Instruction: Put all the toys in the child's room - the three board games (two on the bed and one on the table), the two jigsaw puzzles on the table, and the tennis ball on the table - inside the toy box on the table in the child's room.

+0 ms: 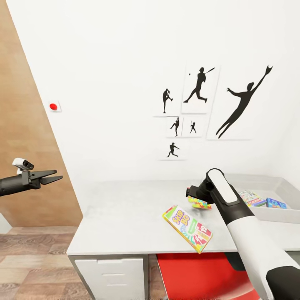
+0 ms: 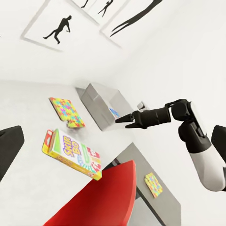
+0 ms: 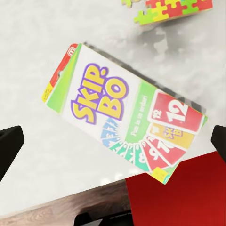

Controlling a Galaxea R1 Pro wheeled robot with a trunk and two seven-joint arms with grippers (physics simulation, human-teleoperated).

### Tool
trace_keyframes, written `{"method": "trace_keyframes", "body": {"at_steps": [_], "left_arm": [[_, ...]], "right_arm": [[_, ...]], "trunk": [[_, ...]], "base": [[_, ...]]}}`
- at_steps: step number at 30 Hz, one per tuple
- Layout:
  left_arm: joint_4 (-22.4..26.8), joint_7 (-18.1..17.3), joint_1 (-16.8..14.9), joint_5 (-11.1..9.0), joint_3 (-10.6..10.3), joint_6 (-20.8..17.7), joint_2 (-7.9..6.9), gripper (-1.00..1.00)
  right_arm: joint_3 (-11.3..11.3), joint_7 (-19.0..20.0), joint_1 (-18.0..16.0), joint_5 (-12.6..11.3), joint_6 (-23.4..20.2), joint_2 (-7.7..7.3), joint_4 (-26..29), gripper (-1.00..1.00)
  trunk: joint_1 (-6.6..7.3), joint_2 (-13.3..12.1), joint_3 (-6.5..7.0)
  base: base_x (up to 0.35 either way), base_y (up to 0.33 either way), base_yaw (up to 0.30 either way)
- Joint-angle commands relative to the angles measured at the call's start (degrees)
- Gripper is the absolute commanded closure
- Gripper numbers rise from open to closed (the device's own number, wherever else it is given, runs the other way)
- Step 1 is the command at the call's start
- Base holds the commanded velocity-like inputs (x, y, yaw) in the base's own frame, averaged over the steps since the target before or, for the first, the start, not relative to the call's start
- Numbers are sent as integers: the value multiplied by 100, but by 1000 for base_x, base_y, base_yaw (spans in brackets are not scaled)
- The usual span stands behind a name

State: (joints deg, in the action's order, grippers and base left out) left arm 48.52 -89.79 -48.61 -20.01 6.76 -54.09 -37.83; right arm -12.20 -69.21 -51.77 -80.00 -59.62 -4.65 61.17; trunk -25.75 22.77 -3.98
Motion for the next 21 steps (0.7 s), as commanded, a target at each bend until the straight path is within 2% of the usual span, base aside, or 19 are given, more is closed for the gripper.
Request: {"method": "trace_keyframes", "body": {"at_steps": [1, 21], "left_arm": [[0, -21, -8, -1, -3, -66, -3, -100], [0, -21, -29, -3, 2, -76, -5, -100]], "right_arm": [[-16, -58, -15, -51, -38, -7, -11, -100], [-11, -57, -55, -50, -38, -12, -337, -100]], "trunk": [[-4, 14, -24], [-4, 14, -213]], "base": [[0, 0, 0], [0, 0, 0]]}}
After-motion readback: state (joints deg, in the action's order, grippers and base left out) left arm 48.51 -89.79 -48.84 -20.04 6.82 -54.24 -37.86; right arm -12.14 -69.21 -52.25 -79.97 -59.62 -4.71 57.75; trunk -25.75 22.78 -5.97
